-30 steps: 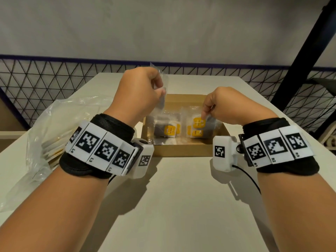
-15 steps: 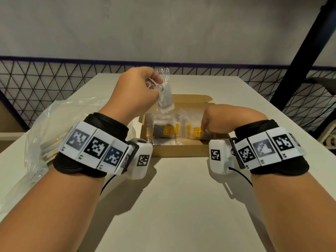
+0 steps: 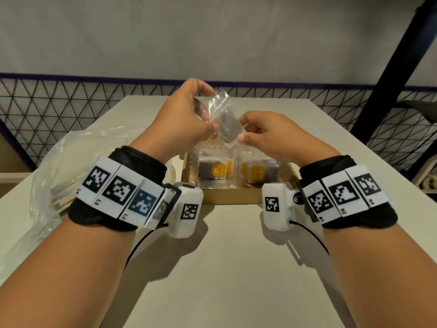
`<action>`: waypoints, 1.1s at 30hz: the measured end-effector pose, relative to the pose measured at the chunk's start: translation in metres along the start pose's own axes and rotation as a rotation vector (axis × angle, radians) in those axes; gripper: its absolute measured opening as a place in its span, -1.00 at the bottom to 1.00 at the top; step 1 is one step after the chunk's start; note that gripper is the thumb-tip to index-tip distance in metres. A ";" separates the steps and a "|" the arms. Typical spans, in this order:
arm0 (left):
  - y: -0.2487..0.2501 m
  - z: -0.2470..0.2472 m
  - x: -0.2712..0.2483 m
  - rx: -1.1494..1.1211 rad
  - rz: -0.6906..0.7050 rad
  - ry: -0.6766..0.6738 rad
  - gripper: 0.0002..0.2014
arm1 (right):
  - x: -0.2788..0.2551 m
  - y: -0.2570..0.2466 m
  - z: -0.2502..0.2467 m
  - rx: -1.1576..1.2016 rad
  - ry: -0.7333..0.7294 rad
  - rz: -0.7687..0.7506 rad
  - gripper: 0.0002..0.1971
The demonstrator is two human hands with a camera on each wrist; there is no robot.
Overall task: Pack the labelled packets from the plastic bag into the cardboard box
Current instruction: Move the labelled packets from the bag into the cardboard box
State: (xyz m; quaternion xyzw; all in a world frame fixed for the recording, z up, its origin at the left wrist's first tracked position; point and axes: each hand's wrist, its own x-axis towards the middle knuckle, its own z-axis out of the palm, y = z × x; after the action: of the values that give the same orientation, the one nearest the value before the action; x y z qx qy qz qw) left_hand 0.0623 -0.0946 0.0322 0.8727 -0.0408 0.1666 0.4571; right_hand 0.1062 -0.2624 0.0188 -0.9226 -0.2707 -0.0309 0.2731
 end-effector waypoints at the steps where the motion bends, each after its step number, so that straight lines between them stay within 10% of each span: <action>1: 0.000 0.000 0.000 0.007 -0.004 -0.005 -0.49 | 0.000 -0.001 0.001 0.000 0.022 -0.020 -0.83; 10: -0.010 0.003 0.003 0.271 -0.024 0.026 -0.45 | 0.003 -0.004 0.005 -0.101 0.028 -0.058 -0.81; 17: -0.010 0.002 0.005 0.220 0.035 -0.029 -0.96 | 0.004 -0.008 0.006 -0.036 0.062 -0.069 -0.85; 28: -0.011 -0.012 0.003 -0.045 -0.252 -0.249 -0.45 | 0.002 -0.008 0.002 0.044 0.287 -0.249 -0.82; 33: -0.012 -0.005 0.000 -0.016 -0.313 -0.374 -0.58 | 0.005 -0.007 0.004 0.061 0.420 -0.324 -0.83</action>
State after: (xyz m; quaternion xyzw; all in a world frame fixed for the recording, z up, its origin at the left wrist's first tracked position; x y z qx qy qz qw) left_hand 0.0641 -0.0834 0.0253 0.8804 0.0097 -0.0710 0.4688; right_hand 0.1062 -0.2532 0.0195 -0.8319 -0.3531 -0.2568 0.3424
